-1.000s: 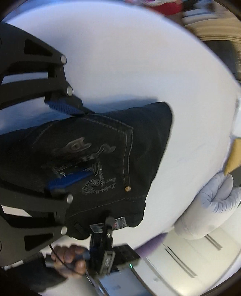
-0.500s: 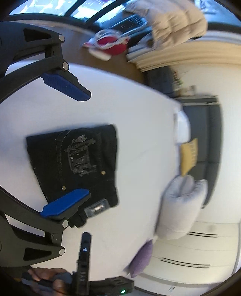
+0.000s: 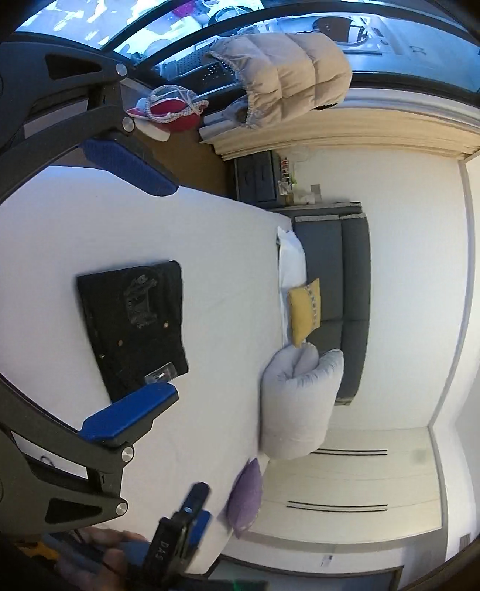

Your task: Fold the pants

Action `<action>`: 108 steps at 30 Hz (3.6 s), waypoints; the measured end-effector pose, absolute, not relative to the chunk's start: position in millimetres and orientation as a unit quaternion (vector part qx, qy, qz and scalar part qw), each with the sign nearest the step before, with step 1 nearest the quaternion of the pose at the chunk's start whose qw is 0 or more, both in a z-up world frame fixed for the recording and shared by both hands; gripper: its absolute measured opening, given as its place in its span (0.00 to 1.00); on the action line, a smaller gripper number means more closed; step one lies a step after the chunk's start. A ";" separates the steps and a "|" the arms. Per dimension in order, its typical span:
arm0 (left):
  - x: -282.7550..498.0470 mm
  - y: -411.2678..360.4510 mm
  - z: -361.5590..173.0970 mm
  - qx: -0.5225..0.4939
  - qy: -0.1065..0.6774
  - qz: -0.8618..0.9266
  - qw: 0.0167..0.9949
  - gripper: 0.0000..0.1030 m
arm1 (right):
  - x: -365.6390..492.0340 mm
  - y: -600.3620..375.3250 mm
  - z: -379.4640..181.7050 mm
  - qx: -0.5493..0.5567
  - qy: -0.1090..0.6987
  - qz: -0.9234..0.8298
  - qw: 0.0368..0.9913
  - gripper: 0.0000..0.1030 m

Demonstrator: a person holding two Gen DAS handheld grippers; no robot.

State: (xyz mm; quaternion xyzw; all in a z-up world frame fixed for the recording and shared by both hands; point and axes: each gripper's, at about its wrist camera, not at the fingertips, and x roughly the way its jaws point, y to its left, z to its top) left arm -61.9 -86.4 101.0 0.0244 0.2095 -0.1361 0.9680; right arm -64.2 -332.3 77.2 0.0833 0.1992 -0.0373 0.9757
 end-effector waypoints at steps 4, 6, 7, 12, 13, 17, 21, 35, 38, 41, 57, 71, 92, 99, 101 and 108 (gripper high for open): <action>-83.3 -82.6 113.0 0.022 0.210 -0.120 0.970 1.00 | -84.2 -320.6 97.5 0.069 0.176 -0.062 0.980 1.00; -83.1 -82.3 114.1 0.025 0.228 -0.111 0.967 1.00 | -87.9 -318.0 103.5 0.074 0.186 -0.064 0.978 1.00; -81.0 -83.0 113.6 0.034 0.251 -0.101 0.962 1.00 | -88.7 -316.5 105.8 0.076 0.193 -0.068 0.976 1.00; -71.4 -84.2 103.8 0.056 0.312 -0.045 0.947 1.00 | -87.1 -307.3 106.9 0.060 0.253 -0.087 0.962 1.00; -69.4 -84.1 99.4 0.050 0.320 -0.045 0.945 1.00 | -86.9 -306.0 107.0 0.061 0.260 -0.084 0.960 1.00; -60.2 -87.1 80.1 0.034 0.350 -0.043 0.935 1.00 | -83.8 -299.3 104.6 0.061 0.283 -0.082 0.954 1.00; -45.7 -95.2 59.2 0.021 0.372 -0.051 0.927 1.00 | -81.0 -289.8 100.1 0.046 0.302 -0.082 0.949 1.00; -9.9 -106.0 30.5 0.021 0.390 -0.047 0.919 1.00 | -75.7 -285.7 84.8 0.052 0.341 -0.084 0.935 1.00; -10.8 -105.4 30.6 0.021 0.390 -0.047 0.919 1.00 | -74.9 -284.5 84.5 0.045 0.344 -0.082 0.934 1.00; -9.6 -105.3 29.2 0.022 0.389 -0.047 0.920 1.00 | -74.6 -283.8 83.9 0.045 0.347 -0.078 0.934 1.00; -9.6 -103.3 22.7 0.017 0.392 -0.045 0.919 1.00 | -70.5 -282.9 76.5 0.045 0.365 -0.072 0.927 1.00; -10.9 -103.5 18.7 0.018 0.394 -0.045 0.918 1.00 | -70.5 -282.2 69.2 0.045 0.369 -0.070 0.926 1.00; -12.3 -102.8 15.1 0.018 0.398 -0.048 0.916 1.00 | -69.4 -284.6 63.1 0.044 0.376 -0.068 0.923 1.00; -10.4 -99.6 14.8 0.015 0.400 -0.049 0.915 1.00 | -68.3 -285.1 63.1 0.043 0.379 -0.066 0.922 1.00; -10.5 -99.2 14.6 0.015 0.401 -0.050 0.915 1.00 | -68.8 -284.9 62.9 0.043 0.380 -0.066 0.922 1.00; -10.1 -97.9 13.0 0.010 0.404 -0.052 0.913 1.00 | -67.8 -284.7 63.0 0.041 0.381 -0.066 0.921 1.00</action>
